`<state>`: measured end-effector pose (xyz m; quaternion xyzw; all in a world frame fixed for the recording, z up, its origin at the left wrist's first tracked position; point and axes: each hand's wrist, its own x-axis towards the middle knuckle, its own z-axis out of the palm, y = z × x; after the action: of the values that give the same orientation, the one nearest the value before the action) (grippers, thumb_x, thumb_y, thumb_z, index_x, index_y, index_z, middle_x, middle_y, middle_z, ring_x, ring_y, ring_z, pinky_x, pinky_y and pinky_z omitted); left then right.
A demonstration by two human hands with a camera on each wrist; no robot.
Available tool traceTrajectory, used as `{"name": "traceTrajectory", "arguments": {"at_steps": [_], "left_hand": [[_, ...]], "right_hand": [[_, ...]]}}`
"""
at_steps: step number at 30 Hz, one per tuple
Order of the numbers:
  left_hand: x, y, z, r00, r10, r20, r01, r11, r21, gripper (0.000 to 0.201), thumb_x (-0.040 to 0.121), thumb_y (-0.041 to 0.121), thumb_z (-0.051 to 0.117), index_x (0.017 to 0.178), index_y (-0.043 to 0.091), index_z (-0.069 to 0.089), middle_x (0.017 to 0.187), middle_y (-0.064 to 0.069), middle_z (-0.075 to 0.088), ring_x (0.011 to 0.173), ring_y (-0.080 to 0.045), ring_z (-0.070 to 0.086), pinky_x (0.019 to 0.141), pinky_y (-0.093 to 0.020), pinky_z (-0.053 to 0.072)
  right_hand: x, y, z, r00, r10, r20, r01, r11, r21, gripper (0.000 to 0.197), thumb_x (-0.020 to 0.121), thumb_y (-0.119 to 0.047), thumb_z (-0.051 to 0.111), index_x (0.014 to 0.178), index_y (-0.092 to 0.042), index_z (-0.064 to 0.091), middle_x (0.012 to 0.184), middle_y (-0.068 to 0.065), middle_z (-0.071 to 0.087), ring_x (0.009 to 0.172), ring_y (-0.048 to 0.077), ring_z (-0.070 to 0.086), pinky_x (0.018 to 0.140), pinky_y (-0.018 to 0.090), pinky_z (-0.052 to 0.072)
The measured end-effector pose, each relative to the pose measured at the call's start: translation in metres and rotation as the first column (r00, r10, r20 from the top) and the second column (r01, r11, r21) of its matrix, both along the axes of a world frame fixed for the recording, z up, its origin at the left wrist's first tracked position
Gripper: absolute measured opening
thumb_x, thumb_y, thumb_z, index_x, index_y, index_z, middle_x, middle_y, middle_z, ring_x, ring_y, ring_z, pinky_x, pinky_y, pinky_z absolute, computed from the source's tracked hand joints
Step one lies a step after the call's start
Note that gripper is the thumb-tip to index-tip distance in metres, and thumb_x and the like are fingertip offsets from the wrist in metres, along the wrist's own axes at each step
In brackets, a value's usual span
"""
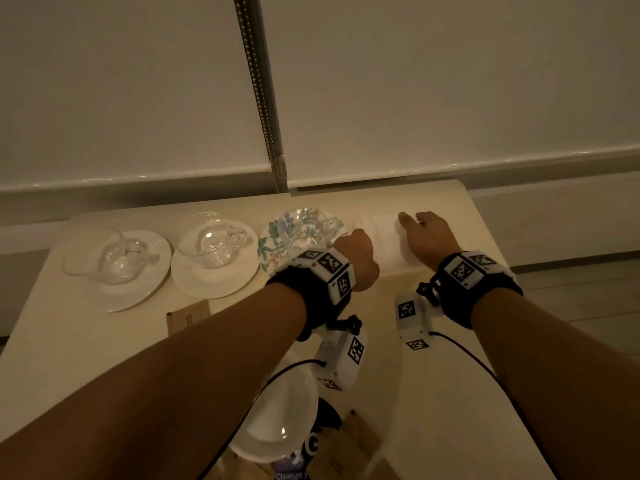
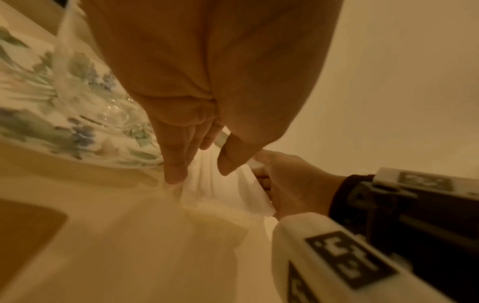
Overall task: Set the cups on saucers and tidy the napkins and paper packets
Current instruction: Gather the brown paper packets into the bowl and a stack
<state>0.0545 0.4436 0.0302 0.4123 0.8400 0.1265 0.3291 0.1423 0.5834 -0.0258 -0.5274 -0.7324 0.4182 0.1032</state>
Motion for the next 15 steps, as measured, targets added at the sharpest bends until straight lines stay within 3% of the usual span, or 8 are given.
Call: {"name": "traceTrajectory", "arguments": {"at_steps": [5,8,11,15], "left_hand": [[0.008,0.009,-0.007,0.998,0.063,0.015,-0.062,0.996,-0.058,0.041,0.097,0.019,0.052,0.133,0.005,0.038,0.133,-0.015,0.051,0.118,-0.028,0.054,0.082,-0.029,0.042],[0.011,0.013,-0.009,0.994,0.101,0.031,-0.1,0.994,-0.03,0.045,0.097,0.016,0.051,0.138,0.005,0.034,0.134,-0.016,0.05,0.12,-0.03,0.053,0.084,-0.03,0.041],[0.013,0.016,-0.01,0.994,0.11,0.029,-0.109,0.994,-0.02,0.048,0.097,0.014,0.051,0.14,0.005,0.031,0.136,-0.017,0.049,0.123,-0.03,0.051,0.086,-0.03,0.04],[0.012,0.018,-0.015,0.992,0.126,0.029,-0.125,0.992,-0.031,0.047,0.099,0.013,0.049,0.141,0.004,0.032,0.139,-0.017,0.046,0.125,-0.029,0.049,0.09,-0.03,0.04]], "right_hand": [[0.004,-0.001,0.003,0.996,0.04,-0.074,-0.043,0.998,-0.036,0.066,0.101,-0.051,0.036,0.14,0.001,0.044,0.147,0.016,0.044,0.136,0.03,0.04,0.114,0.039,0.029],[0.008,-0.003,0.002,0.987,0.042,-0.158,-0.056,0.995,-0.085,0.068,0.1,-0.055,0.035,0.143,-0.003,0.043,0.15,0.012,0.043,0.137,0.025,0.039,0.116,0.041,0.027],[0.014,-0.004,0.002,0.975,0.035,-0.221,-0.063,0.991,-0.12,0.064,0.1,-0.054,0.036,0.14,-0.005,0.045,0.146,0.01,0.046,0.123,0.017,0.046,0.109,0.033,0.03],[0.02,-0.002,0.001,0.978,0.029,-0.207,-0.054,0.992,-0.116,0.066,0.1,-0.055,0.035,0.147,-0.009,0.039,0.154,0.007,0.038,0.14,0.021,0.035,0.118,0.038,0.024]]}}
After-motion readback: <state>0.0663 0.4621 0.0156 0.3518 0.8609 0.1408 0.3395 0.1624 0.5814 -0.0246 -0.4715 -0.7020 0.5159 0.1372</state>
